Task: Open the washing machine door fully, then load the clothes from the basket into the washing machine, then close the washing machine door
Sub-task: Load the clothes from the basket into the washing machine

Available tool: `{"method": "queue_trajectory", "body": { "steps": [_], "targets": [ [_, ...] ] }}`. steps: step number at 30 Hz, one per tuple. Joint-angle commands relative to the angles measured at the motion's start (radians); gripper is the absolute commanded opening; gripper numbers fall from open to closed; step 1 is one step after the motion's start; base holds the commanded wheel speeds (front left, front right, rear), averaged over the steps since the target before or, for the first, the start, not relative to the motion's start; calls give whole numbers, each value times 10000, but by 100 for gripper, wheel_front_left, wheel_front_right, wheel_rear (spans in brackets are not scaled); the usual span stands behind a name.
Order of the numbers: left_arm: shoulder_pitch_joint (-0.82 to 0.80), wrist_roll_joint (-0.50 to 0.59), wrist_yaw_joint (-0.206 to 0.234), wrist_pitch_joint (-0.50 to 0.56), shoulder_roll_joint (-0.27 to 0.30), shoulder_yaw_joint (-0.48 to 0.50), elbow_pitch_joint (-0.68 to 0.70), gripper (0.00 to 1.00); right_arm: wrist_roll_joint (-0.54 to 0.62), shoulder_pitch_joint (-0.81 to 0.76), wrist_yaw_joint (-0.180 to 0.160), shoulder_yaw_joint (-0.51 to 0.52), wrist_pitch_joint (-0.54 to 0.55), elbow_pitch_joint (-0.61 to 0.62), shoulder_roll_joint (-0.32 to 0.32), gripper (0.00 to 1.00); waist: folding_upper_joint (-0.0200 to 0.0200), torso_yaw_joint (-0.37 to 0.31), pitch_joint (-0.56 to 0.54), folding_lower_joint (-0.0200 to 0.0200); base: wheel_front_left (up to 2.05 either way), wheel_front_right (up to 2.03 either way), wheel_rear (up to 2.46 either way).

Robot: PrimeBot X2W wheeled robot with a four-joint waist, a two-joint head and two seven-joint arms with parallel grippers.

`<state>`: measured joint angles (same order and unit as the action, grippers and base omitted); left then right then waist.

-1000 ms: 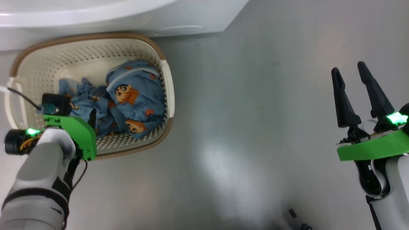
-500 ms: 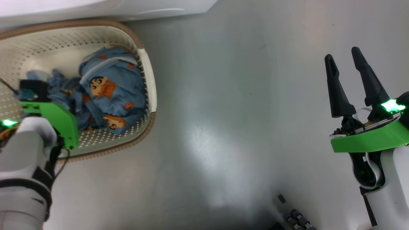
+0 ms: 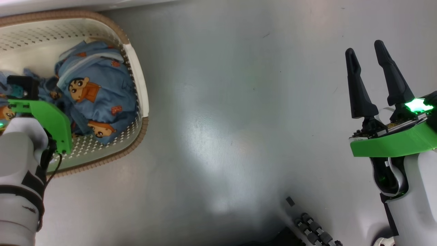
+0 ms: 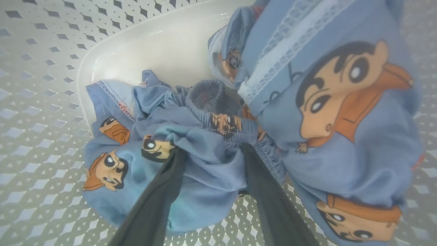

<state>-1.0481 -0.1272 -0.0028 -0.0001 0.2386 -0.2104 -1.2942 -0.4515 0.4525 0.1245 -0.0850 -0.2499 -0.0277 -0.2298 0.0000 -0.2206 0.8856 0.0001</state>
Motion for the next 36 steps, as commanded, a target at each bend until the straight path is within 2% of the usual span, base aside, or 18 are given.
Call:
{"method": "queue_trajectory", "body": {
  "steps": [1, 3, 12, 18, 24, 26, 36],
  "targets": [
    [154, 68, 115, 16, 473, 109, 37, 32, -117, -256, 62, -174, -118, 206, -40, 100, 0, -8, 2, -1, 0, 0, 0],
    [154, 65, 131, 57, 456, 61, 36, 0, -109, -217, 62, -183, -118, 189, -19, 100, 0, -2, -24, -1, 0, 0, 0],
    [297, -219, 190, -324, 250, 102, 35, 0, -82, -218, 62, -66, -118, 111, -117, 100, 0, 276, -446, -1, 0, 0, 0],
    [721, -745, 503, -1633, -122, 498, 35, 0, -59, -537, 62, 17, -118, 16, -238, 100, 0, 639, -1223, -1, 0, 0, 0],
    [1355, -1385, 445, -2539, -501, 1017, 256, 0, -18, -1027, 62, 136, -118, -133, -348, 100, 0, 981, -2237, -1, 0, 0, 0],
    [1641, -1451, 330, -2598, -574, 1067, 503, 0, -8, -1201, 62, 163, -118, -181, -396, 100, 0, 1075, -2590, -1, 0, 0, 0],
    [3672, -1345, 48, -2614, -739, 1797, 3625, 0, 65, -2259, 62, 288, -118, -432, -595, 100, 0, 1536, -4292, -1, 0, 0, 0]
  ]
}}
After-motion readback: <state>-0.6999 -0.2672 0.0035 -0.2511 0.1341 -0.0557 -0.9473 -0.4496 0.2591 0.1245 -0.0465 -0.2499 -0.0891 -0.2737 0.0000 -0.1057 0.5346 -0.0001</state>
